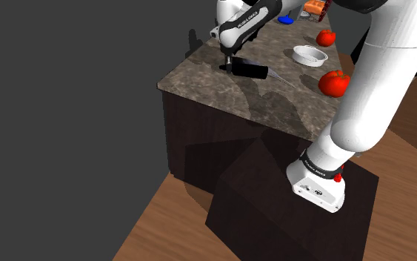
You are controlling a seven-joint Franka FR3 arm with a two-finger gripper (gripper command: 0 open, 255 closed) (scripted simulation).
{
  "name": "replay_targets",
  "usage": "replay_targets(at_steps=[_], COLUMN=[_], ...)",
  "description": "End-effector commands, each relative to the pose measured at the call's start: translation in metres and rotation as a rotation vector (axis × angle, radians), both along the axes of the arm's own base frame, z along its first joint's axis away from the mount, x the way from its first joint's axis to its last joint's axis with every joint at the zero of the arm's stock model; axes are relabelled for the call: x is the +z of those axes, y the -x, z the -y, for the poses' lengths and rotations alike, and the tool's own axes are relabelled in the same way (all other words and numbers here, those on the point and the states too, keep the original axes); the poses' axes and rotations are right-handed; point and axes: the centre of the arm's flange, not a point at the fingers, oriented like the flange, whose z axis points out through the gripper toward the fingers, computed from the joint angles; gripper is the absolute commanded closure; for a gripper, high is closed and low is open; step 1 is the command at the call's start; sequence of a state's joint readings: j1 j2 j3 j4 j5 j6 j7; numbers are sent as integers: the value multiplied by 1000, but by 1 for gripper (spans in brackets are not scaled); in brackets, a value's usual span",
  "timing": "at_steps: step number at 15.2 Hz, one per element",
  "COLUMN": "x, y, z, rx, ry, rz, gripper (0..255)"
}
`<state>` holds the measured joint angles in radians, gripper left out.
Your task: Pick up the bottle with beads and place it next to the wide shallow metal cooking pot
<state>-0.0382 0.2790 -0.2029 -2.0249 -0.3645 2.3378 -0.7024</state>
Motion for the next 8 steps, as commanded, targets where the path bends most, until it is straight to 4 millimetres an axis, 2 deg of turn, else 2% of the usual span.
replay_targets(at_steps=[1, 8], x=[0, 37], y=[0, 0], z=[0, 0], rx=[-1, -1], ry=[0, 0], rz=[-1, -1], gripper=[255, 255])
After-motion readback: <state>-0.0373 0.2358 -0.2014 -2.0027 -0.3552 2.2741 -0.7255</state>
